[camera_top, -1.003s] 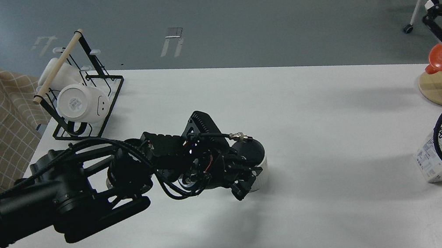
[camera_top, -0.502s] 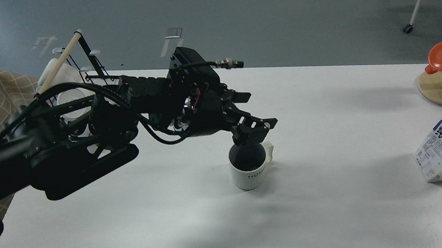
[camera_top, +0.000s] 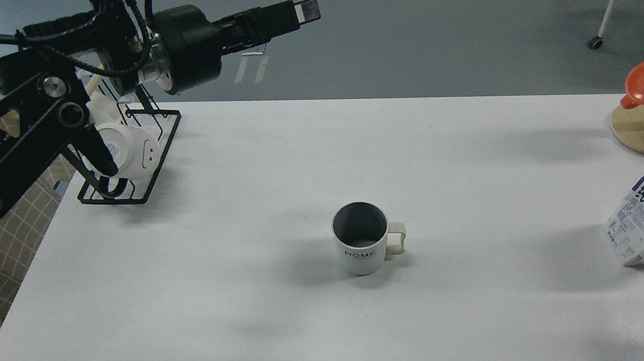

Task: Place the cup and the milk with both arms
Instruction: 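Reach the right gripper to the milk carton and grasp it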

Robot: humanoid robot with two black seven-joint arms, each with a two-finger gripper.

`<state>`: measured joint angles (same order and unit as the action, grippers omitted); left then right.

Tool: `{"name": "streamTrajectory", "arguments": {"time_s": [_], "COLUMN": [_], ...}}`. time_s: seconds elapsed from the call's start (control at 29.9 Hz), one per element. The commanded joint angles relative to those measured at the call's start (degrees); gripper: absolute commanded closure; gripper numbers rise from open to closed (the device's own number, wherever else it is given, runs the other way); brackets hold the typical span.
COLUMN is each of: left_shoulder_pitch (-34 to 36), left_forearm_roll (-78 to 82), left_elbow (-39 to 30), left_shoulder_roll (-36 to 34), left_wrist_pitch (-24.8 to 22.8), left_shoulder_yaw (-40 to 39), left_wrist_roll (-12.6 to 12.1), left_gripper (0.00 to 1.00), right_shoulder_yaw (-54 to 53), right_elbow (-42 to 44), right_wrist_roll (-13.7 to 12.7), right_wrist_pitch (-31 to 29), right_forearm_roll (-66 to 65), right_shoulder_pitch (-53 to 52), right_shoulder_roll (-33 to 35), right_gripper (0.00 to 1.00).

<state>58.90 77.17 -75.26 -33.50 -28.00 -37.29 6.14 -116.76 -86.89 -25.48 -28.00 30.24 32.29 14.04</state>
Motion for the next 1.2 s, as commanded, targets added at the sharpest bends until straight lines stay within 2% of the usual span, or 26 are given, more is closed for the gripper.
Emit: {"name": "streamTrajectory", "arguments": {"time_s": [0.0, 0.07, 0.23, 0.33, 0.53, 0.7, 0.87, 1.17], "left_shoulder_pitch": [-1.0, -1.5, -1.9, -1.8, -1.9, -2.1, -2.8, -3.9], "left_forearm_roll": [0.1, 0.2, 0.3, 0.3, 0.4, 0.4, 0.3, 0.4], "left_elbow": [0.4, 1.1, 1.3, 1.7, 2.2, 2.2, 2.2, 2.2], "left_shoulder_roll": [0.0, 0.7, 1.3, 2.0, 2.2, 2.2, 1.9, 1.3], "left_wrist_pitch": [0.0, 0.0, 0.0, 0.0, 0.0, 0.0, 0.0, 0.0], "left_shoulder_yaw": [0.0, 0.0, 0.8, 1.0, 1.1, 1.2, 1.1, 1.1], "left_wrist_roll": [0.0, 0.0, 0.0, 0.0, -1.0, -1.1, -1.1, -1.1], "left_gripper": [0.03, 0.03, 0.03, 0.03, 0.03, 0.03, 0.03, 0.03], "right_shoulder_yaw": [0.6, 2.1, 8.2, 12.2, 18.6, 19.1, 18.2, 17.2], "right_elbow": [4.3, 8.3, 10.7, 10.7, 12.7, 17.3, 17.4, 17.9], "right_wrist_roll": [-0.3, -0.6, -0.7, -0.7, -0.5, -0.4, -0.2, 0.3], "right_wrist_pitch": [0.0, 0.0, 0.0, 0.0, 0.0, 0.0, 0.0, 0.0], "right_forearm_roll": [-0.4, -0.5, -3.4, -4.1, -4.4, -4.3, -3.8, -4.0], "right_shoulder_pitch": [1.9, 1.8, 0.3, 0.1, -4.6, -8.4, -9.3, -12.2], "right_shoulder_roll": [-2.1, -2.2, -2.6, -2.6, -3.1, -4.9, -5.1, -5.1], "right_gripper": [0.00, 0.00, 0.01, 0.10, 0.09, 0.08, 0.07, 0.14]}}
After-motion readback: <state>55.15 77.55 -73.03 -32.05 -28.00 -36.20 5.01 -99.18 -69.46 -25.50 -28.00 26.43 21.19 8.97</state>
